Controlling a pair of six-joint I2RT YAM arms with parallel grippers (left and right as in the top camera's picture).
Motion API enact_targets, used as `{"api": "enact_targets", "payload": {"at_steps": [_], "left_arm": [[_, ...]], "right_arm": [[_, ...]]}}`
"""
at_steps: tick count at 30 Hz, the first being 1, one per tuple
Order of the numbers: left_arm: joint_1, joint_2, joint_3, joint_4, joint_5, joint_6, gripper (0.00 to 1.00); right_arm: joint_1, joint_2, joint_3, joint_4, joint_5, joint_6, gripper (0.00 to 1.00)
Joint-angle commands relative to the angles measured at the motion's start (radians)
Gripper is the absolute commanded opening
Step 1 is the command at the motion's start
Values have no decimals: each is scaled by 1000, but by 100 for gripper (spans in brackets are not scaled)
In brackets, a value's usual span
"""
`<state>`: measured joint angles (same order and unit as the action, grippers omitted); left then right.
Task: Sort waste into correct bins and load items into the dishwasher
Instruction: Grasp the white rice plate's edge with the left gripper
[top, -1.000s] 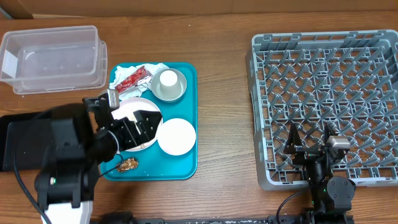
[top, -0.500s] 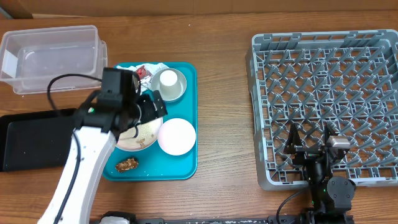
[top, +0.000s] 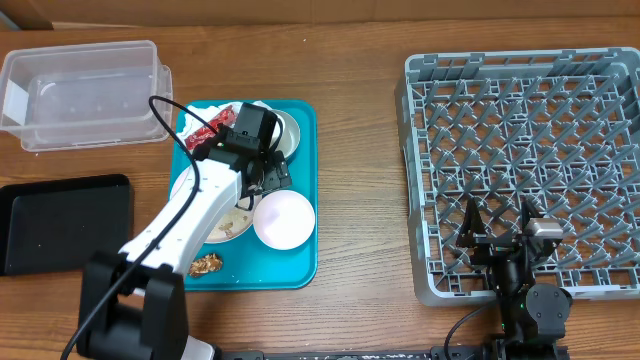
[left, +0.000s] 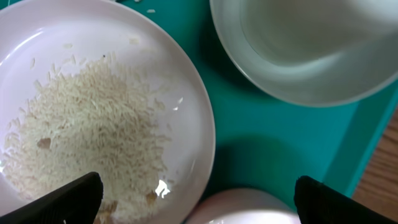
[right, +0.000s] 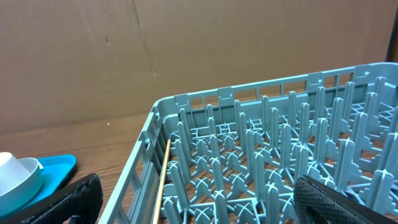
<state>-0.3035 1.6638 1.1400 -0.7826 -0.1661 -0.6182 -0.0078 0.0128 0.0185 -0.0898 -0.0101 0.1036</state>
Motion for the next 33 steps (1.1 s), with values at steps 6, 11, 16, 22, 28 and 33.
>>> {"api": "enact_targets", "payload": {"at_steps": [6,11,16,22,28,33], "left_arm": [[-18,99,21,12,-25,-32,100],[-26,101,21,-23,54,-32,100],[-26,101,21,-113,114,-33,100],[-26,101,21,-214,115,-63,100],[-26,100,21,-122,14,-69,100],[-24,101,21,29,-80,-66,100]], "right_arm": [[-5,-10,-10,6,9,-7,100],[-5,-10,-10,6,9,-7,100],[-5,-10,-10,6,9,-7,100],[-5,-10,-10,6,9,-7,100],[-5,-10,-10,6,9,-7,100],[-5,-10,-10,6,9,-7,100]]}}
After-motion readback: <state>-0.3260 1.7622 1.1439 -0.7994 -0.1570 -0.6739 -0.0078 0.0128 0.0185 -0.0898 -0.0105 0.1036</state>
